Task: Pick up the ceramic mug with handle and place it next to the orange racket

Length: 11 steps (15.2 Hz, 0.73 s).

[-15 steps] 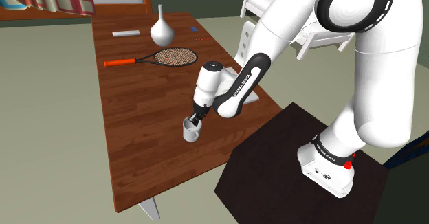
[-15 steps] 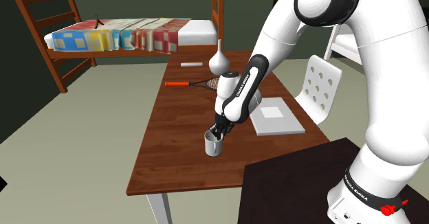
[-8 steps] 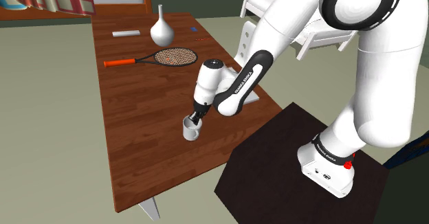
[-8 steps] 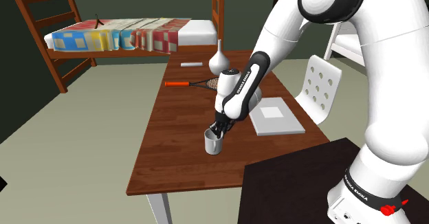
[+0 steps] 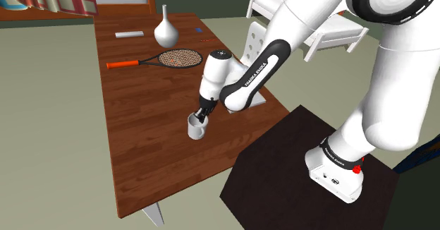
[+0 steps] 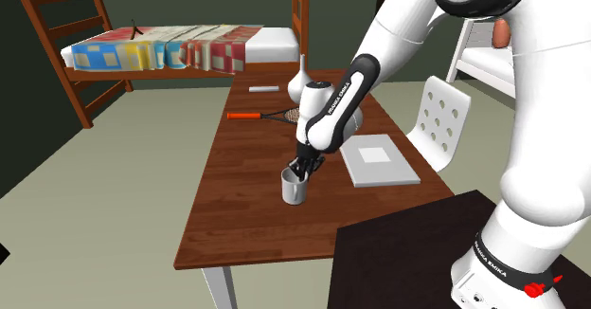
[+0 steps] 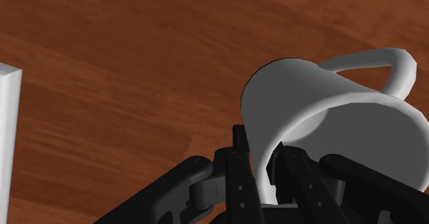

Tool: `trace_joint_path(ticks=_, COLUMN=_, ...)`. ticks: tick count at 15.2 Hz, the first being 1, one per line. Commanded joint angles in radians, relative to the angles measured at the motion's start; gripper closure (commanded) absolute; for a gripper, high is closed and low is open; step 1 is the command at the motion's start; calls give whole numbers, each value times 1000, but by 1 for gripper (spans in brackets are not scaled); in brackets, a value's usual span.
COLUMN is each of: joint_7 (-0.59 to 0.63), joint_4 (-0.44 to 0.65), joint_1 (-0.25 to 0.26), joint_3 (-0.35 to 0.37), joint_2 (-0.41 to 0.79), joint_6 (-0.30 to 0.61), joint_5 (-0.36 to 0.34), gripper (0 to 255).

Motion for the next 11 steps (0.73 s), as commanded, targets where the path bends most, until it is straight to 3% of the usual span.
trace_joint_path(ticks=1, joint_7=-7, joint_4=-5, joint_1=-9, joint_3=13, joint_2=-27, joint_6=-22, joint_5=12, gripper=255)
trace_joint_path(ticks=11, joint_7=-56, joint_4=-22, joint_1=-56, joint_3=74, joint_2=-158, joint_6=-135, joint_5=83, gripper=255)
